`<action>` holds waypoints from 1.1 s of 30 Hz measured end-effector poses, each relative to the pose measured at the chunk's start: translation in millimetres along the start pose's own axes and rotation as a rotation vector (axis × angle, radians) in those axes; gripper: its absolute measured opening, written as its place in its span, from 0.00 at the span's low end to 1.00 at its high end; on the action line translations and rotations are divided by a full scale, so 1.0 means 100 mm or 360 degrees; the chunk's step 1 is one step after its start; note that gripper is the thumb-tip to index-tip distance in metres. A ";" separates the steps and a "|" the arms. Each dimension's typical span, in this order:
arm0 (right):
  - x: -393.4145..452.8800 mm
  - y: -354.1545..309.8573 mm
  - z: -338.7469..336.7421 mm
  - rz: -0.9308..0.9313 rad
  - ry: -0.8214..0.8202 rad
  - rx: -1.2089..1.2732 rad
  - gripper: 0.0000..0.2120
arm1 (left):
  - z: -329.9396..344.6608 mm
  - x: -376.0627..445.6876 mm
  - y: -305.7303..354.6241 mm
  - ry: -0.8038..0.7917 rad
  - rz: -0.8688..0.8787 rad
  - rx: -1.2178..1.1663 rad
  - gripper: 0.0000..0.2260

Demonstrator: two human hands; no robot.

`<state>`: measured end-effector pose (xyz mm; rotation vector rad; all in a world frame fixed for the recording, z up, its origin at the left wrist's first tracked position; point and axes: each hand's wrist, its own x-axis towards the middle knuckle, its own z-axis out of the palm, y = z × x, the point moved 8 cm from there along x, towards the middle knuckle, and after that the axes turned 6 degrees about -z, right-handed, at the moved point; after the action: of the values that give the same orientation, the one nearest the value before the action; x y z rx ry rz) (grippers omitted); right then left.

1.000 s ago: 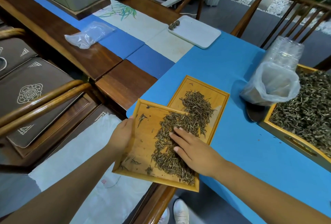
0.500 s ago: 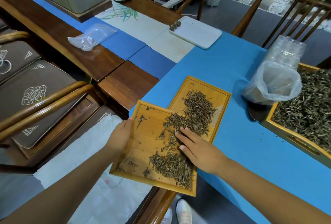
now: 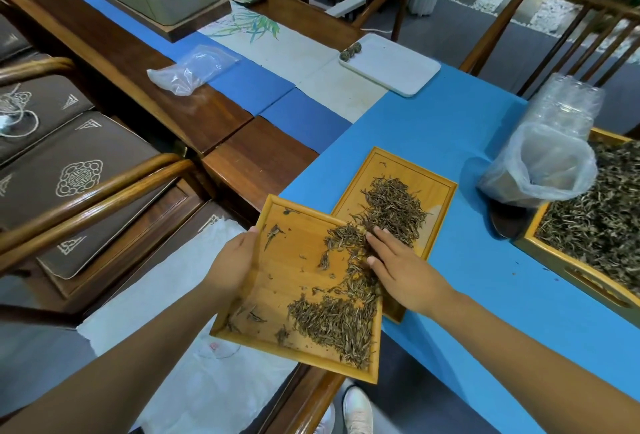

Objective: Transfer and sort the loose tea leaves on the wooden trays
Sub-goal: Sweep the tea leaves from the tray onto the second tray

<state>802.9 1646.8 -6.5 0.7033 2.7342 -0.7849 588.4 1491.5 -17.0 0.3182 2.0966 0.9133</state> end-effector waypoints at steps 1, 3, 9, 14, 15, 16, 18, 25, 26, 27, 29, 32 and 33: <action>0.01 -0.08 -0.01 -0.0052 0.0018 0.0002 0.26 | 0.01 0.00 0.00 0.0001 0.0003 0.0002 0.20; 0.05 -0.25 0.02 -0.0175 0.0019 -0.0020 0.25 | 0.03 0.00 0.01 0.0007 0.0012 0.0012 0.21; 0.18 -0.38 0.11 -0.0246 -0.0012 -0.0036 0.25 | 0.07 0.01 0.03 0.0021 -0.0024 0.0028 0.22; 0.13 -0.12 0.12 -0.0135 -0.0049 -0.0023 0.26 | 0.01 0.02 0.02 0.0047 -0.0012 0.0046 0.21; 0.12 -0.07 0.13 -0.0114 -0.0057 -0.0025 0.26 | 0.00 0.02 0.01 0.0054 -0.0014 0.0046 0.21; 0.10 -0.01 0.12 -0.0090 -0.0058 -0.0027 0.26 | -0.02 0.02 0.01 0.0058 -0.0010 0.0050 0.21; 0.08 0.08 0.09 -0.0029 -0.0064 -0.0023 0.26 | -0.03 0.03 0.01 0.0041 0.0005 0.0056 0.20; -0.16 -0.20 -0.01 -0.0234 -0.0070 -0.0047 0.25 | -0.04 0.06 0.01 0.0032 0.0001 0.0044 0.20; -0.23 -0.31 0.02 -0.0310 -0.0108 -0.0074 0.25 | -0.03 0.06 0.02 0.0028 0.0003 0.0055 0.20; -0.30 -0.41 0.06 -0.0381 -0.0149 -0.0092 0.25 | -0.02 0.07 0.03 0.0018 0.0000 0.0054 0.21; -0.45 -0.61 0.14 -0.0481 -0.0241 -0.0088 0.25 | 0.01 0.07 0.05 -0.0001 -0.0011 0.0020 0.21; -0.64 -0.81 0.26 -0.0531 -0.0408 -0.0010 0.25 | 0.03 0.07 0.08 0.0000 -0.0036 -0.0005 0.22; -0.69 -0.87 0.29 -0.0556 -0.0443 -0.0009 0.25 | 0.04 0.07 0.09 -0.0006 -0.0035 -0.0007 0.22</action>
<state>820.9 1540.4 30.3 0.0985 2.6268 -0.8685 586.5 1503.4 -16.2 0.2942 2.0902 0.9037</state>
